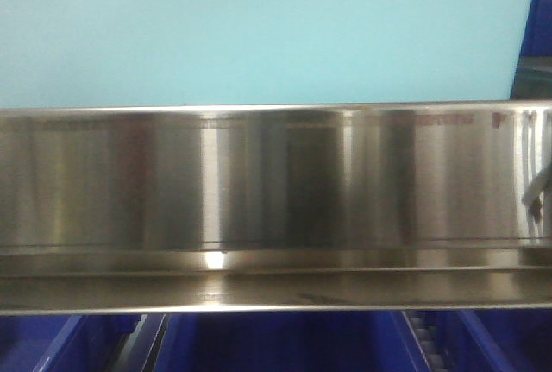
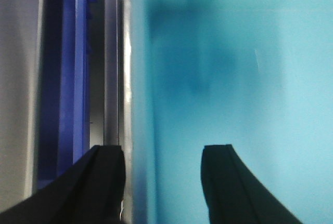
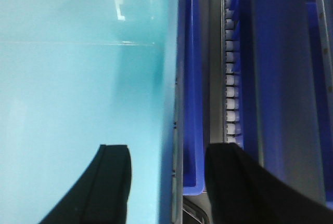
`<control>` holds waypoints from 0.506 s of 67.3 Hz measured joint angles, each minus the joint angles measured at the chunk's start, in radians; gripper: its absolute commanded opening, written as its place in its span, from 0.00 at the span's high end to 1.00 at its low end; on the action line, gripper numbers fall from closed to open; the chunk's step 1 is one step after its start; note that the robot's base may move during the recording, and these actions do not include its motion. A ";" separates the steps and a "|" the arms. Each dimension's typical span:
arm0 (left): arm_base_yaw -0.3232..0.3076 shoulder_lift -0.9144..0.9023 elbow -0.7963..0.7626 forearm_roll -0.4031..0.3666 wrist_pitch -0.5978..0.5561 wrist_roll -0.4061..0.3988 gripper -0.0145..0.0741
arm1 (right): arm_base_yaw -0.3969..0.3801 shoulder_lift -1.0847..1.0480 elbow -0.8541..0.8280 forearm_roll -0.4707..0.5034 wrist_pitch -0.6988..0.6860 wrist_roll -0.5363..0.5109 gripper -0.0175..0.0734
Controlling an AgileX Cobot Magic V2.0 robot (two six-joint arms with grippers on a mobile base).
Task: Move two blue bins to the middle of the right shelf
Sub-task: 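Close both grippers on the side walls of the light teal bin, then lift the teal bin with both grippers and pull it off the shelf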
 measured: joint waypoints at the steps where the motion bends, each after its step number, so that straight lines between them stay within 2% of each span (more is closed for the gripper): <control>1: 0.000 0.000 0.000 0.000 0.000 0.000 0.54 | 0.000 0.000 0.000 0.000 0.001 0.000 0.64; 11: 0.000 0.000 0.000 0.000 -0.002 0.002 0.56 | 0.000 0.000 0.000 0.000 0.005 0.000 0.85; 17: 0.000 0.000 0.000 -0.005 -0.004 0.002 0.68 | 0.001 0.000 0.000 0.005 0.003 0.000 0.98; 29: 0.000 0.000 0.000 -0.013 -0.008 -0.014 0.95 | 0.002 -0.002 -0.004 0.017 0.003 0.003 0.99; 34: 0.000 0.000 0.000 -0.013 -0.008 -0.019 0.96 | 0.004 -0.002 -0.004 0.019 0.003 0.003 0.99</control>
